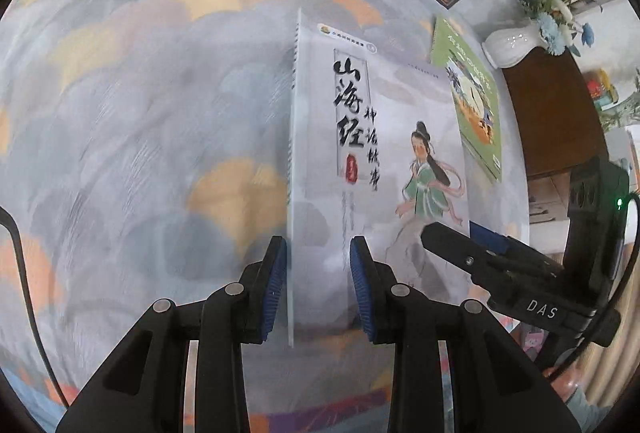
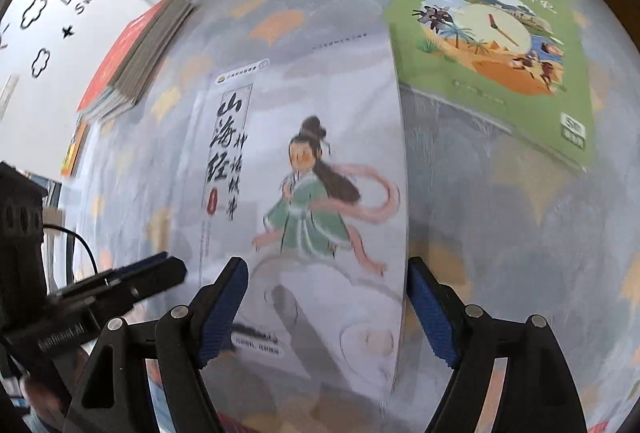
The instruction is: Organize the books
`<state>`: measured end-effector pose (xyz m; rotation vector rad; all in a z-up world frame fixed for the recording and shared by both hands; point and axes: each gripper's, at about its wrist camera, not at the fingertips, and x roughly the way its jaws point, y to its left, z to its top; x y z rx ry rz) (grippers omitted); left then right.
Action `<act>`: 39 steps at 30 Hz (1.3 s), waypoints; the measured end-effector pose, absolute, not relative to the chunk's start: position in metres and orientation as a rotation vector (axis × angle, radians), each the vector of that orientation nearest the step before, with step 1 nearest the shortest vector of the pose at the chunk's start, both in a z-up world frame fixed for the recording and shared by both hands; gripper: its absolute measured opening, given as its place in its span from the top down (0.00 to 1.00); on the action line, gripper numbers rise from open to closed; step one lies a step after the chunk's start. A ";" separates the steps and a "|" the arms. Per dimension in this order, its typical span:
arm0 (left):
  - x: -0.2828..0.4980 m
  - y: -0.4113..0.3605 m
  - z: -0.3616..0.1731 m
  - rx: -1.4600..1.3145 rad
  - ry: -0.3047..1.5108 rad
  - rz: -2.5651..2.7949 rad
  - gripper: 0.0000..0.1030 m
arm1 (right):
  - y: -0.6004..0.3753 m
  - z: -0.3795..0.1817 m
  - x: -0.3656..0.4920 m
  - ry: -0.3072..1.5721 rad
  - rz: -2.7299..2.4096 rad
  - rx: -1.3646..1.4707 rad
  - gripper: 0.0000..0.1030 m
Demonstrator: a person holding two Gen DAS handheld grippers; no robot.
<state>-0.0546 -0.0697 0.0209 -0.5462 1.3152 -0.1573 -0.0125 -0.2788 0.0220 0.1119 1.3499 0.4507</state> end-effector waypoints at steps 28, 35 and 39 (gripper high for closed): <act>-0.073 -0.080 0.023 -0.710 1.216 -0.261 0.87 | -0.298 0.019 -0.050 1.334 0.456 0.083 0.19; -0.069 -0.082 0.007 -0.789 1.245 -0.278 0.87 | -0.329 0.021 -0.047 1.369 0.504 0.257 0.19; -0.061 -0.095 0.006 -0.775 1.259 -0.298 0.87 | -0.348 0.020 -0.046 1.378 0.525 0.399 0.19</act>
